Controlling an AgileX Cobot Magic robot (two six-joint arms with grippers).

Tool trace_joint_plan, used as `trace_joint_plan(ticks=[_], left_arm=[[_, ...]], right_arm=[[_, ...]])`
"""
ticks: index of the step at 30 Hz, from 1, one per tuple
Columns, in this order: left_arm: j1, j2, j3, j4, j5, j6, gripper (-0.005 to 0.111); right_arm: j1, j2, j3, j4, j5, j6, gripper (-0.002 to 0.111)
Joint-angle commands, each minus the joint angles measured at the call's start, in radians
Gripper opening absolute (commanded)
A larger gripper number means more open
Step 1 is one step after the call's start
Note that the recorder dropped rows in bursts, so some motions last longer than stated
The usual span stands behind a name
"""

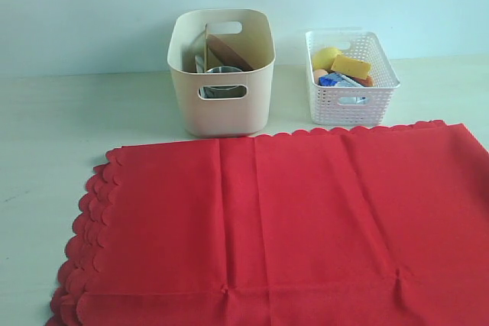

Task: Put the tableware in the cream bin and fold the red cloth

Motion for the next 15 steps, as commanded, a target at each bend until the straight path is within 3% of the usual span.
trace_joint_plan(ticks=[1, 15], left_arm=[[-0.007, -0.006, -0.004, -0.002, -0.014, -0.003, 0.000], [-0.007, -0.006, -0.004, -0.002, -0.014, -0.003, 0.000]], right_arm=[[-0.030, -0.004, 0.006, -0.019, -0.012, 0.003, 0.000], [-0.058, -0.004, 0.006, -0.029, 0.013, -0.005, 0.000]])
